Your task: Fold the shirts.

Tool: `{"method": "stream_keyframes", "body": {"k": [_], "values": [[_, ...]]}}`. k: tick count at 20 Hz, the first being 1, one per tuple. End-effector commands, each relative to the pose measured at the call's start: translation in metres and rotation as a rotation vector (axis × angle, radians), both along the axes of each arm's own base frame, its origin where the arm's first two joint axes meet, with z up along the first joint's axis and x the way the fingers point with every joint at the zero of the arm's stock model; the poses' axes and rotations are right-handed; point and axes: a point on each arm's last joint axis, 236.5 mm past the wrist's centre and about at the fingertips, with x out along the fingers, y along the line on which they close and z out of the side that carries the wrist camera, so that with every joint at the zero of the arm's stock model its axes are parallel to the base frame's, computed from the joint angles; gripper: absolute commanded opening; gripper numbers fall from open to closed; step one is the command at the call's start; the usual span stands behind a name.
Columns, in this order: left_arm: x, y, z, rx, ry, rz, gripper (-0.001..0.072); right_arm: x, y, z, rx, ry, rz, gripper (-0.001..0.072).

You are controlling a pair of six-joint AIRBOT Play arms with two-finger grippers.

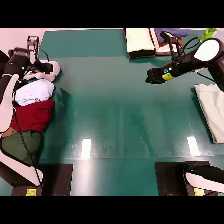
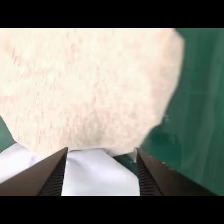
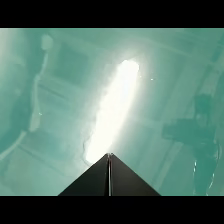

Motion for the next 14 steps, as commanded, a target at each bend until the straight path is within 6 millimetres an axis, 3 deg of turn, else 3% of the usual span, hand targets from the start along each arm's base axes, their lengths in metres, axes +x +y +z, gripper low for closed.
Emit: {"method": "stream_keyframes", "body": {"k": [1,5,6,8,10,12,13,14], "values": [[0.002,0.022,-0.044,-0.003,0.051,0.032,0.051,0.0,0.001,0.0,0.001,0.001,0.001,0.0017],[0.012,0.022,-0.045,-0.002,0.012,0.018,0.0484,0.0,0.001,0.0,0.001,0.0,0.001,0.0016],[0.013,0.022,-0.045,-0.002,0.011,0.018,0.0386,0.0,0.001,0.0,0.001,0.0,0.001,0.0017],[0.011,0.022,-0.044,-0.001,0.022,0.022,0.0021,-0.001,0.001,0.0,0.002,0.002,0.002,0.0016],[0.008,0.024,-0.038,0.0,0.04,0.036,0.0023,-0.001,0.002,0.003,0.009,-0.002,0.003,0.0016],[0.012,0.026,-0.003,0.008,0.01,0.044,0.0023,0.0,0.003,0.019,0.012,-0.029,0.011,0.0016],[0.018,0.023,0.03,0.015,-0.055,0.032,0.0023,0.003,0.003,0.035,0.017,-0.061,0.016,0.0016],[0.025,0.017,0.077,0.03,-0.15,0.008,0.0023,0.007,0.003,0.054,0.02,-0.106,0.017,0.0015]]}}
